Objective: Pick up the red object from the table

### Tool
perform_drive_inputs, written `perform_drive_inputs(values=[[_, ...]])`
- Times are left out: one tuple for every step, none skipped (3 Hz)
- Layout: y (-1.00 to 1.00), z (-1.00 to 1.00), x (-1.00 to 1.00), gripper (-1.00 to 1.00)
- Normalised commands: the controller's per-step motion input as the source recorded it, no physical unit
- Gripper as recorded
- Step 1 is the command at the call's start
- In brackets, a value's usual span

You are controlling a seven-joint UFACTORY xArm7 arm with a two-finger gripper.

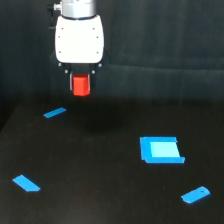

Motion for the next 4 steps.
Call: perform_drive_inputs(values=[[0.04,0.05,0.01,-0.96],[-0.03,0.04,-0.01,-0.99],[-0.03,0.08,0.10,-0.92],[-0.17,0.05,0.02,-1.00]])
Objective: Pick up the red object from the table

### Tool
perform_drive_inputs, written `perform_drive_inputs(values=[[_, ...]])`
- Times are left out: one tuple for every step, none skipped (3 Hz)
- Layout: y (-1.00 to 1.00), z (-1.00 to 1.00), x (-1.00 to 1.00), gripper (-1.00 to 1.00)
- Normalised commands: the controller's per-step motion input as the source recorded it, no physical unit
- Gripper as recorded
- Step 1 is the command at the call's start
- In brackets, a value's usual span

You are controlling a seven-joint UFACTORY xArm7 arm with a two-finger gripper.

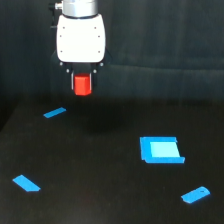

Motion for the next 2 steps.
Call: perform_drive_inputs(values=[[0.00,0.01,0.08,-0.97],[-0.05,0.02,0.04,-1.00]])
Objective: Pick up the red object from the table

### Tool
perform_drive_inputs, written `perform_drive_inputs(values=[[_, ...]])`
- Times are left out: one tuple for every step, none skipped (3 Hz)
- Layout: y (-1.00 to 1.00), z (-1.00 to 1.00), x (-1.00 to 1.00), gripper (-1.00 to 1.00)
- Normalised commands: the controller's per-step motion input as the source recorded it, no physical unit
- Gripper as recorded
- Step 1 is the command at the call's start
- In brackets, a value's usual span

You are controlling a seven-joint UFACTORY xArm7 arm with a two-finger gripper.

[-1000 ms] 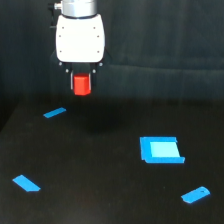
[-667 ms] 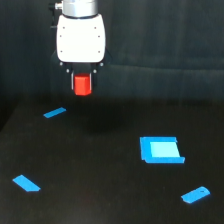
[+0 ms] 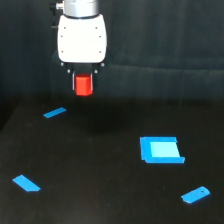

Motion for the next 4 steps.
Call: perform_drive_inputs(values=[[-0.01,0.02,0.06,-0.93],[-0.01,-0.03,0.05,-1.00],[0.03,0.06,0.12,-0.95],[-0.01,0.14,-0.04,-0.88]])
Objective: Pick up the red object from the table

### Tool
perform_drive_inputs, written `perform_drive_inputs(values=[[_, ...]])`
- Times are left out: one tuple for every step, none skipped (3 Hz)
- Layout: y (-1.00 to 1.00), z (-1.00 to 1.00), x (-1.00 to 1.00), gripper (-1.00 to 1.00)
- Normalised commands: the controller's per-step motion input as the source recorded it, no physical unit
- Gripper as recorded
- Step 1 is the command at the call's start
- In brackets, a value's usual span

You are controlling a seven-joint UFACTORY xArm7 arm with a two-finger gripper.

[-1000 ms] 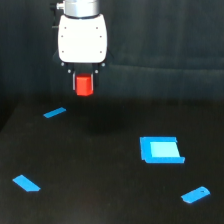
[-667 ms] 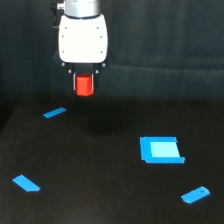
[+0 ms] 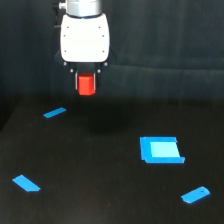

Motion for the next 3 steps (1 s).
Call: perform_drive_inputs(values=[[-0.06,0.01,0.05,-0.92],[-0.10,0.11,0.05,-0.97],[-0.02,0.09,0.07,-0.98]])
